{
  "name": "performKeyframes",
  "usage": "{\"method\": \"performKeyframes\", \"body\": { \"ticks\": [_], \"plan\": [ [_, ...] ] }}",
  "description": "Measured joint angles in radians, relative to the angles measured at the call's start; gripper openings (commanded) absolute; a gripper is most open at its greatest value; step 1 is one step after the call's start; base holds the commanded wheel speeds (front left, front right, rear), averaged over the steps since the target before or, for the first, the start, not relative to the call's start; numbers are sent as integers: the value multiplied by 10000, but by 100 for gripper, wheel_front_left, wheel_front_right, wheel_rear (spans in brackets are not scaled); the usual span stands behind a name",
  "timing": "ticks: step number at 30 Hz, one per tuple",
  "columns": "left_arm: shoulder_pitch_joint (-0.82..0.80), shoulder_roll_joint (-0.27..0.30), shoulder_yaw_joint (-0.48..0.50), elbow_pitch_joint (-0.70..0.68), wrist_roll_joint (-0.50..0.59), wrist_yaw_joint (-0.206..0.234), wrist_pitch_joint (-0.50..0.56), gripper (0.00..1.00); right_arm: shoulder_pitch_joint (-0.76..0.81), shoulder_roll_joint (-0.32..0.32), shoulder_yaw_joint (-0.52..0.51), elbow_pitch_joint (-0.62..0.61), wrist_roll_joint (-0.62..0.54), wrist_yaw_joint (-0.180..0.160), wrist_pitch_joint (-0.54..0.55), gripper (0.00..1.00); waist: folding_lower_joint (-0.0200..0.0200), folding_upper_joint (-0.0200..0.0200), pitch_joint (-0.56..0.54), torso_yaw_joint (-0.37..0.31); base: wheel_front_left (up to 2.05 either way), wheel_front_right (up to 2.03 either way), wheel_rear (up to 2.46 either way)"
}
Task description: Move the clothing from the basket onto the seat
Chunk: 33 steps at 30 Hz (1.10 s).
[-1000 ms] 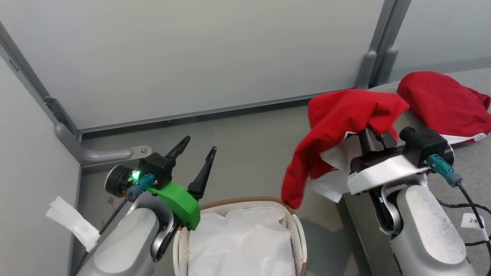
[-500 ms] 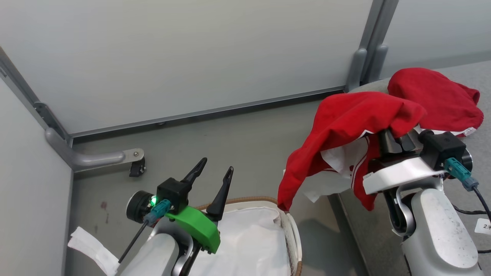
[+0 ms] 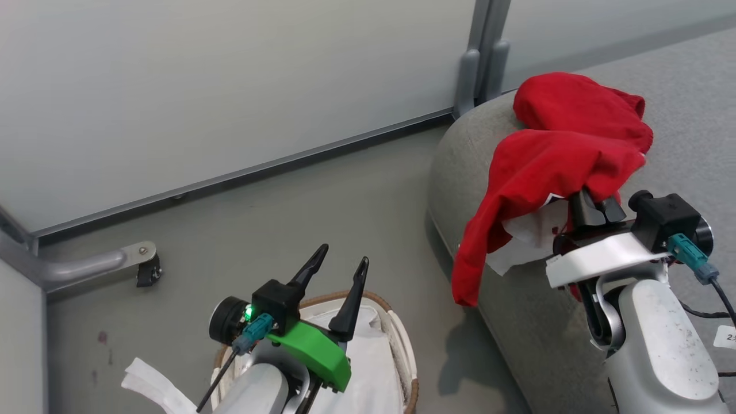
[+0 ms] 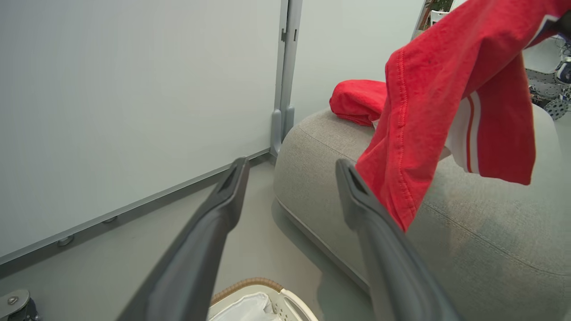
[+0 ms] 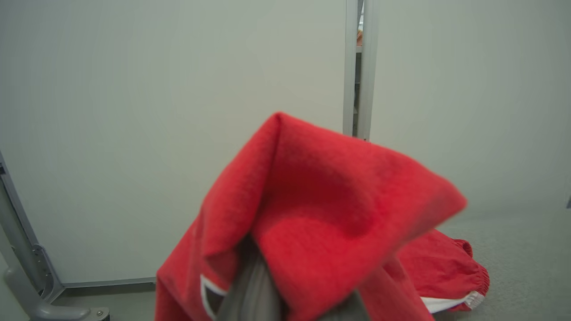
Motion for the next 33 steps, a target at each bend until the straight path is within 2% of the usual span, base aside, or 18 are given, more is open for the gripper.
{"method": "performKeyframes", "body": {
  "ticks": [8, 14, 19, 23, 29, 33],
  "plan": [
    [-5, -71, -376, -104, 84, -10, 2, 100, -8, -6, -428, -27, -113, 0, -2, 0, 0, 0, 346, -868, 0, 0, 0],
    [-112, -71, -550, -219, 142, -10, 2, 100, -722, -132, -713, 27, -483, 0, -2, 0, 0, 0, 787, -1051, 0, 0, 0],
    [-293, -6, -748, -424, 190, -10, 0, 100, -2031, -1037, -1329, 19, -798, 0, -2, 0, 0, 0, 1155, -979, 0, 0, 0],
    [-500, 52, -849, -579, 184, -10, 2, 100, -3164, -1778, -2002, 500, -713, 0, 2, 0, 0, 0, 1475, -783, 0, 0, 0],
    [-968, 232, -972, -788, 247, -10, 2, 100, -4828, -3361, -2234, 1812, -746, 0, 481, 0, 0, 0, 2110, -410, 0, 0, 0],
    [-1340, 357, -1041, -903, 362, -10, 2, 100, -5649, -3981, -2443, 3020, -715, 0, 504, 0, 0, 0, 2637, -189, 0, 0, 0]
  ]
}}
